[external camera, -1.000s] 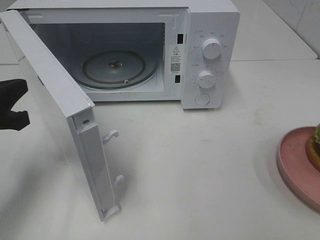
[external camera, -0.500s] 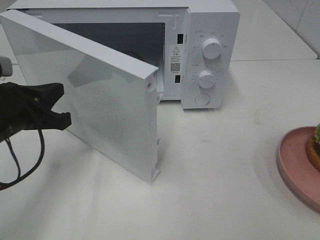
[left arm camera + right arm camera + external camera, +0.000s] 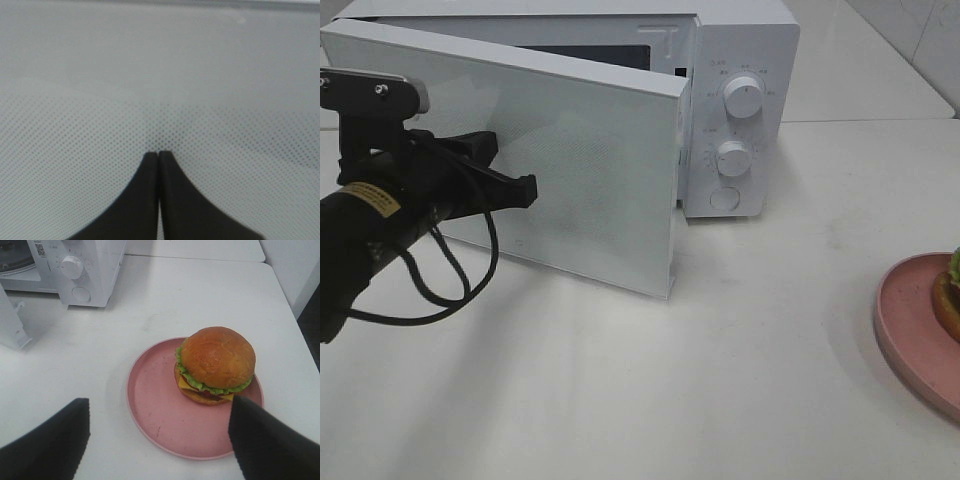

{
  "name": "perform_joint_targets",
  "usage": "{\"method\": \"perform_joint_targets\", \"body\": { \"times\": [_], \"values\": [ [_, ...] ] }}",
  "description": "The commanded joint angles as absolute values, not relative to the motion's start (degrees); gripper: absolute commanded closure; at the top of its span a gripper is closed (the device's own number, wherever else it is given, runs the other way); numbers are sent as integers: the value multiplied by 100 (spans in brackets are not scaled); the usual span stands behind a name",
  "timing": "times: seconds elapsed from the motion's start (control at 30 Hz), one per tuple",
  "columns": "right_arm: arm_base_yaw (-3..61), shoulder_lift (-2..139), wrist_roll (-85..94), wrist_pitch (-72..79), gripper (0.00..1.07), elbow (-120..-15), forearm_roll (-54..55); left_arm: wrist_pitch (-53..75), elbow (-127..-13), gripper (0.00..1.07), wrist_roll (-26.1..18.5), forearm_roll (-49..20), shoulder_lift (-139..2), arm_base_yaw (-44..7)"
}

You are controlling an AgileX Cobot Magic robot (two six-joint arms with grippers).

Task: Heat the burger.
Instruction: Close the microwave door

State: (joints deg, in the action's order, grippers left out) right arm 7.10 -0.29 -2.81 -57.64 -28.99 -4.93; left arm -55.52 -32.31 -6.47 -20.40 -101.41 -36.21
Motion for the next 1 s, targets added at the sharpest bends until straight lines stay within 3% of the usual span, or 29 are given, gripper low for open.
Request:
{"method": "perform_joint_targets", "body": {
  "times": [0.03,0.47,0.67,0.7,0.83,1.0],
  "values": [
    [670,-201,-218,-5689,32,-2871,-487,-5265,-3724,107,-911,-2504,-10296,-3787],
    [670,-201,-218,-5689,32,-2871,-487,-4595,-4916,107,-1490,-3060,-10737,-3839],
    [670,-201,-218,-5689,32,-2871,-487,-4395,-5552,107,-2017,-3524,-10989,-3839],
    [670,-201,-218,-5689,32,-2871,-487,-4372,-5735,107,-2320,-3770,-11070,-3839],
    [670,-201,-218,-5689,32,-2871,-487,-4314,-5987,107,-2578,-3948,-11167,-3839],
    [670,-201,-218,-5689,32,-2871,-487,-4074,-6159,107,-2584,-3919,-11173,-3839]
  ]
}}
